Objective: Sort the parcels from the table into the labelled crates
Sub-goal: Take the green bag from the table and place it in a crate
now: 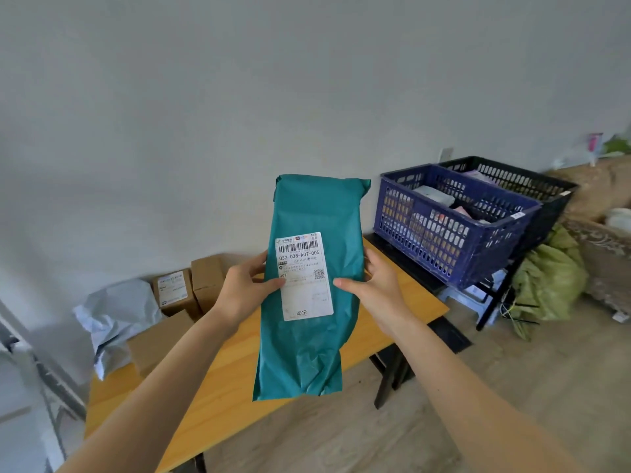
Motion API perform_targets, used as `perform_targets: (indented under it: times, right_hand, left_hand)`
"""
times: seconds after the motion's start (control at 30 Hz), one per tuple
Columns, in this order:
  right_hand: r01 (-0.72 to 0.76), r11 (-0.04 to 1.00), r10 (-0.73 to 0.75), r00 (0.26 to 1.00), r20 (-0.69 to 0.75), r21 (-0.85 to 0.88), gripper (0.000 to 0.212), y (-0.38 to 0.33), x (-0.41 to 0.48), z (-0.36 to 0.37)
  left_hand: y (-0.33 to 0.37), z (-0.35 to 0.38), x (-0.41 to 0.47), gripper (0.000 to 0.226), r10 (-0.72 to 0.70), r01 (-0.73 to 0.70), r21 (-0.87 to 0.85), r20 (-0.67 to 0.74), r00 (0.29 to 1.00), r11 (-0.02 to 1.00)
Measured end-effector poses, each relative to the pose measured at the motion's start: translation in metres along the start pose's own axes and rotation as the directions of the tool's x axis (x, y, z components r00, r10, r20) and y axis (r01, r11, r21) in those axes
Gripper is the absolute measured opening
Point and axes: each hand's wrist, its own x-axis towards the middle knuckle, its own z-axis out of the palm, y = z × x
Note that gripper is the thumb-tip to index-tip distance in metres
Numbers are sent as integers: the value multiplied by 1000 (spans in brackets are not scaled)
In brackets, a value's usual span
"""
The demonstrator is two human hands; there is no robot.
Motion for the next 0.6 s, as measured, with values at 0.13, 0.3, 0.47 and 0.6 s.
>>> perform_targets:
  times: [0.13,0.3,0.47,0.6]
  right_hand:
    - [-40,999,38,997,-74,-20,62,10,-13,-22]
    - [-80,996,72,986,-153,-44,60,18,-19,-57]
    - [-106,994,96,971,-219,-32,62,26,-22,-102]
    - [-101,995,92,959,-268,-20,65,33,-20,-145]
  left_hand:
    - [-8,27,-1,46,-25,28,-39,72,997,999]
    - [-7,65,9,46,-33,42,-55,149,988,998]
    - [2,111,16,44,-50,63,-50,226,973,997]
    - [18,154,27,42,-49,60,-35,263,964,998]
